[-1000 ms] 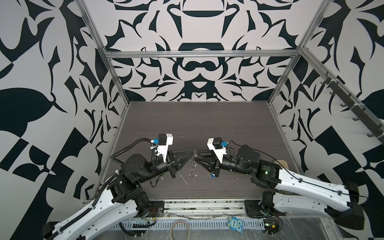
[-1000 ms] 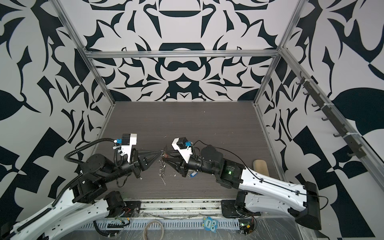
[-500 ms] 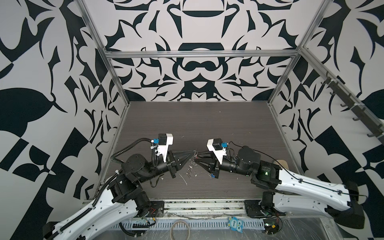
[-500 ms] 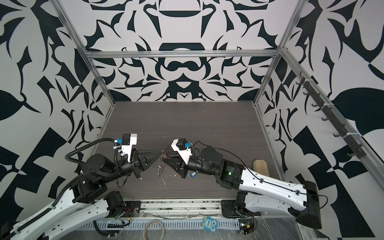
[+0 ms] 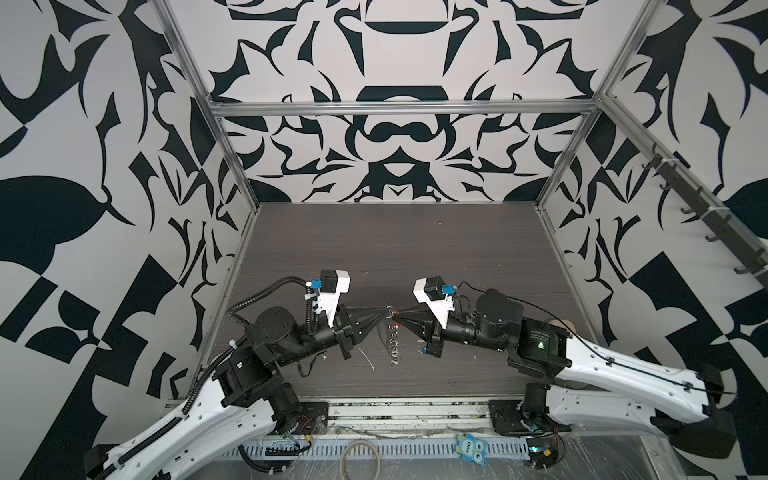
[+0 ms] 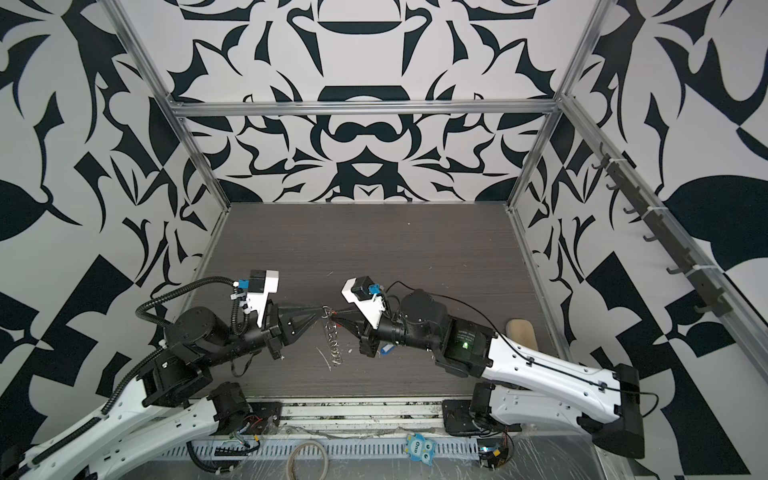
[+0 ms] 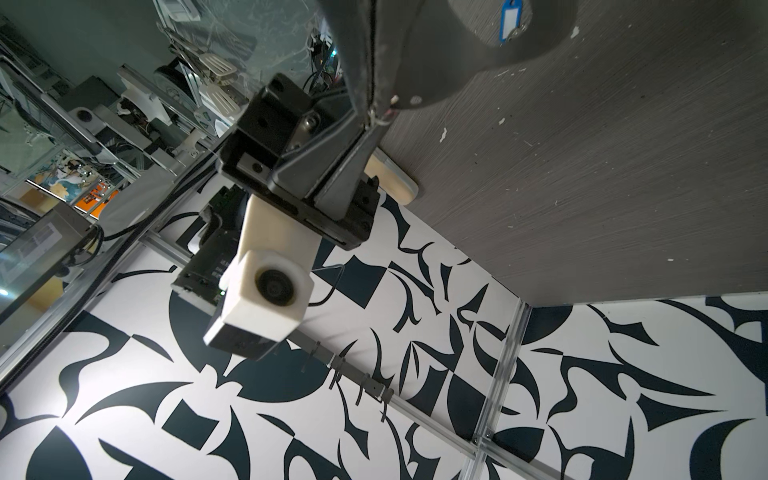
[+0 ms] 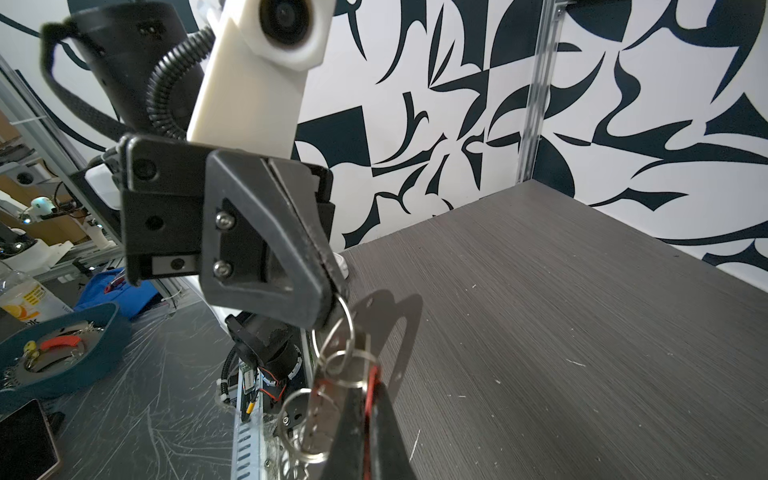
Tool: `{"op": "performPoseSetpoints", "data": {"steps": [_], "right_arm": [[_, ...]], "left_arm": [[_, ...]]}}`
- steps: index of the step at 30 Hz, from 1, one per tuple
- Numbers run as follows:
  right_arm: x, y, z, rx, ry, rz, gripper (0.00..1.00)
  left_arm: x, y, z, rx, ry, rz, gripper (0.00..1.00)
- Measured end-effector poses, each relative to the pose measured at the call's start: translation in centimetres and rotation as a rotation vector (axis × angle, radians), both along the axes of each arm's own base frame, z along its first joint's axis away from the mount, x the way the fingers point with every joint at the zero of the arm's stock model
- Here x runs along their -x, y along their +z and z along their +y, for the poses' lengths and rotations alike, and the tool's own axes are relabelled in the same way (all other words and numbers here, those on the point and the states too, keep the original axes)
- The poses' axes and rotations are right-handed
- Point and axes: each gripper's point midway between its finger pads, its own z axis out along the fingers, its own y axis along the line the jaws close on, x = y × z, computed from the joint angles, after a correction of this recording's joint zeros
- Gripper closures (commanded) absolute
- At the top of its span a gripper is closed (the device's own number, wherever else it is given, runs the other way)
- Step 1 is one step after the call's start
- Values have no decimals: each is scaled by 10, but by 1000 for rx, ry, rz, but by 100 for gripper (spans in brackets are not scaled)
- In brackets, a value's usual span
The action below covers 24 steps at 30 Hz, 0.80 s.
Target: Remove the keys from the keyring
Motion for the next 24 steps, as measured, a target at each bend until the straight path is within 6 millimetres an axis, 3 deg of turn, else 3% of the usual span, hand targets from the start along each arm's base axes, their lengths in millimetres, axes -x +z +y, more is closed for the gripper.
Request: {"op": "performPoseSetpoints", "data": {"steps": [10, 24], "right_arm": [[7, 17, -9, 73, 52, -3, 100], [16, 13, -5, 156, 214, 71, 100]], "left_arm": [[13, -6, 1, -74, -60, -19, 100], [30, -7, 2, -106, -148, -34, 100]]}}
